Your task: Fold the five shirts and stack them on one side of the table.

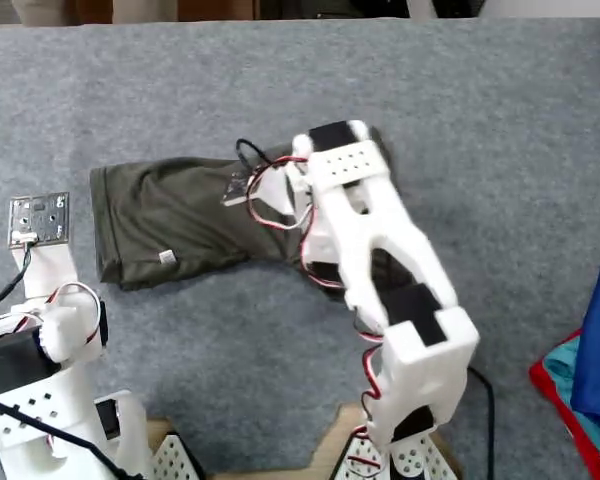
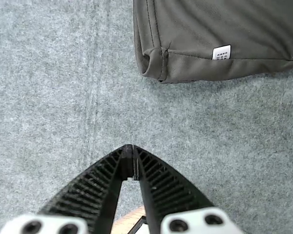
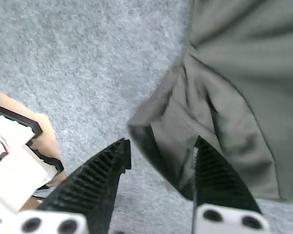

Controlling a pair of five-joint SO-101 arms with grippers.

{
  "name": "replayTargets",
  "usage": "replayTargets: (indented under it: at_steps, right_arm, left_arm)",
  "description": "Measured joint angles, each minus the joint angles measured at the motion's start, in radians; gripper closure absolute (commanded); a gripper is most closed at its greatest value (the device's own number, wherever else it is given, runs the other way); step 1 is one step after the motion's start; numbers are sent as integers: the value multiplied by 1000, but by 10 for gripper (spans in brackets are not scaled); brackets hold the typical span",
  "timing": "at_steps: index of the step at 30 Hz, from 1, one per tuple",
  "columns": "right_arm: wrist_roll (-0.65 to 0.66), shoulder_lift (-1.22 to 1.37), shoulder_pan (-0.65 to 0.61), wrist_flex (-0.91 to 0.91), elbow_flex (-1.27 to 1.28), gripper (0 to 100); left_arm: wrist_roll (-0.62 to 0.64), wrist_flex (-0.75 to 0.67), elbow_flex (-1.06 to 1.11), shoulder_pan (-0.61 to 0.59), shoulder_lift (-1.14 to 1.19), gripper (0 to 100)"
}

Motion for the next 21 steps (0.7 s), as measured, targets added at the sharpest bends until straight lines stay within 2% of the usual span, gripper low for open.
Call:
replayTargets:
  at_steps: [6,10,21]
  right_arm:
    - [95,-124,94,-5,18,778]
    - [101,-126,158,-110,52,778]
    - [83,-20,157,-164,61,782]
  left_arm:
    - [0,0,0,0,0,976]
    - [0,0,0,0,0,976]
    - [0,0,3,0,0,976]
